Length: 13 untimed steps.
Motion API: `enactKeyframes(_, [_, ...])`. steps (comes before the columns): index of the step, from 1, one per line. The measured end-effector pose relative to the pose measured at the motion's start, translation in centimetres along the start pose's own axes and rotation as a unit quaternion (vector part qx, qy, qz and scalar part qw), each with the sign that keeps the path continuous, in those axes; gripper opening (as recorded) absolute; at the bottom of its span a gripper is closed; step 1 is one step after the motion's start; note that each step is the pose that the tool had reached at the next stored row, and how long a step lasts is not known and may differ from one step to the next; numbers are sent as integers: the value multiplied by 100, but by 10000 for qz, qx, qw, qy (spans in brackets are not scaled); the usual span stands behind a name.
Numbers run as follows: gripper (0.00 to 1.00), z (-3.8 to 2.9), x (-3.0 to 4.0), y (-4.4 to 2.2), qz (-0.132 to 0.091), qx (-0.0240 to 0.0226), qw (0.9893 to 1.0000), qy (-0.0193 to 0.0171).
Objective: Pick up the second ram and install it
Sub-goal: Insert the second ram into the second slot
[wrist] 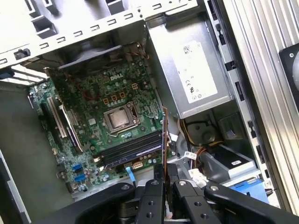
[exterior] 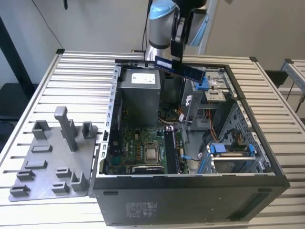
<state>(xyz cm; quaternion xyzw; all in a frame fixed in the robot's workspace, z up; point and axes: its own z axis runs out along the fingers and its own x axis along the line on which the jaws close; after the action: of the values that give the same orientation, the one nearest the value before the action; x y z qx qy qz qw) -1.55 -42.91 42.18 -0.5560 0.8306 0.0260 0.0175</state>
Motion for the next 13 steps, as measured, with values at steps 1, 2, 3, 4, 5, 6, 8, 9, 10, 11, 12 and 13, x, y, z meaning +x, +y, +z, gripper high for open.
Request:
enactKeyframes(1, [14, 1, 0, 0, 42, 3, 10000, -1])
enactKeyframes(2, [14, 1, 0, 0, 86, 5, 10000, -2])
enactKeyframes(3, [14, 2, 0, 0, 129, 8, 9999, -3])
enactKeyframes(4, [14, 2, 0, 0, 170, 10, 9999, -4])
enactKeyframes(5, [14, 3, 0, 0, 211, 12, 9998, -5])
enactKeyframes(6, [14, 3, 0, 0, 251, 15, 9997, -6])
enactKeyframes(8, [14, 5, 0, 0, 327, 19, 9995, -8])
enactKeyframes(9, [14, 5, 0, 0, 365, 21, 9993, -9])
enactKeyframes(10, [14, 6, 0, 0, 400, 23, 9992, -10])
enactKeyframes(11, [14, 6, 0, 0, 436, 25, 9990, -10])
enactKeyframes(12, [14, 7, 0, 0, 471, 27, 9989, -12])
enactKeyframes(13, [14, 7, 0, 0, 502, 29, 9987, -12])
